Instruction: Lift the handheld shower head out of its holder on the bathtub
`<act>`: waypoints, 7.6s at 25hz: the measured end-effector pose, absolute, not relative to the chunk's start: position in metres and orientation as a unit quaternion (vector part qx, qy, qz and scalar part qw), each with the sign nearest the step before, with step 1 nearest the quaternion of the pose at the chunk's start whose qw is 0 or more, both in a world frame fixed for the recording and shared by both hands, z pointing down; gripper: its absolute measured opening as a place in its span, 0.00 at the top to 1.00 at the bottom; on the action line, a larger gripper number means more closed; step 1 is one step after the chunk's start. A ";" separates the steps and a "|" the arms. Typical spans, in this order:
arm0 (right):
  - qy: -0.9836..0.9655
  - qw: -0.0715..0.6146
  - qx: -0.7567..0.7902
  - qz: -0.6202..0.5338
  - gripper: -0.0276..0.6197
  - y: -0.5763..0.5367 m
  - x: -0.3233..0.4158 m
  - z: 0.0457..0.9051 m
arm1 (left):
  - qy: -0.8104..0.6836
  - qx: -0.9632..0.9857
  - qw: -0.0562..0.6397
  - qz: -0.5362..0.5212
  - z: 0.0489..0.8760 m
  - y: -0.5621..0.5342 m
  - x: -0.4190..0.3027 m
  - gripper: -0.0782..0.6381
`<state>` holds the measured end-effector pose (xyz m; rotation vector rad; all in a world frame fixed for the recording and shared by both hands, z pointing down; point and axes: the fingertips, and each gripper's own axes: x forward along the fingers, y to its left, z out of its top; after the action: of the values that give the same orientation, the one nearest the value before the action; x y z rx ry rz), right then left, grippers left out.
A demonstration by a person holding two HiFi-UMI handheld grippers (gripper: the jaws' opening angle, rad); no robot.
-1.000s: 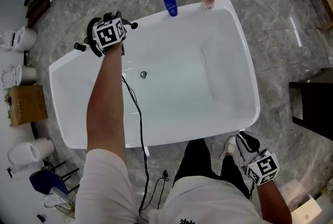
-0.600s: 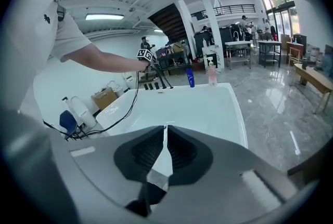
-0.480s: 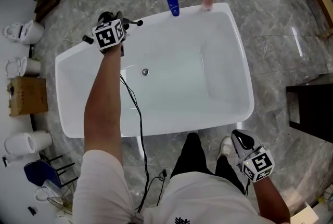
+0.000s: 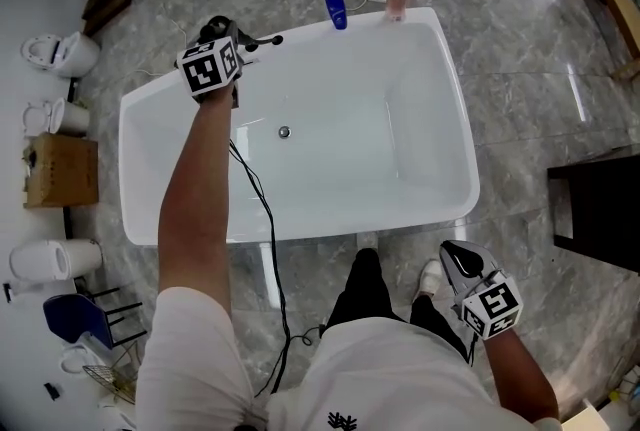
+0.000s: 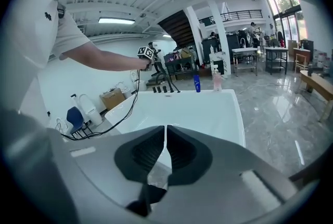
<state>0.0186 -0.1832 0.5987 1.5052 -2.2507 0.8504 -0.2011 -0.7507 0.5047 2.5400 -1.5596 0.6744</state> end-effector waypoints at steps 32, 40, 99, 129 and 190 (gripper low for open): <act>-0.832 0.143 0.482 0.234 0.94 -0.125 0.052 0.545 | -0.513 0.839 0.005 0.182 0.388 -0.544 -0.211 0.70; -0.846 0.137 0.466 0.220 0.94 -0.116 0.057 0.538 | -0.514 0.840 0.007 0.172 0.377 -0.491 -0.210 0.70; -0.899 0.147 0.378 0.167 0.94 -0.079 0.025 0.513 | -0.514 0.848 -0.043 0.121 0.290 -0.200 -0.227 0.70; -0.901 0.144 0.372 0.169 0.94 -0.079 0.022 0.513 | -0.508 0.852 -0.022 0.127 0.305 -0.192 -0.220 0.70; -0.898 0.129 0.388 0.165 0.94 -0.057 0.059 0.507 | -0.490 0.862 -0.019 0.128 0.304 -0.194 -0.176 0.70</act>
<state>0.0586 -0.0572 0.5070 1.1286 -2.6102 0.4789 -0.1756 -0.1944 0.3039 2.7406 -1.5586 0.4081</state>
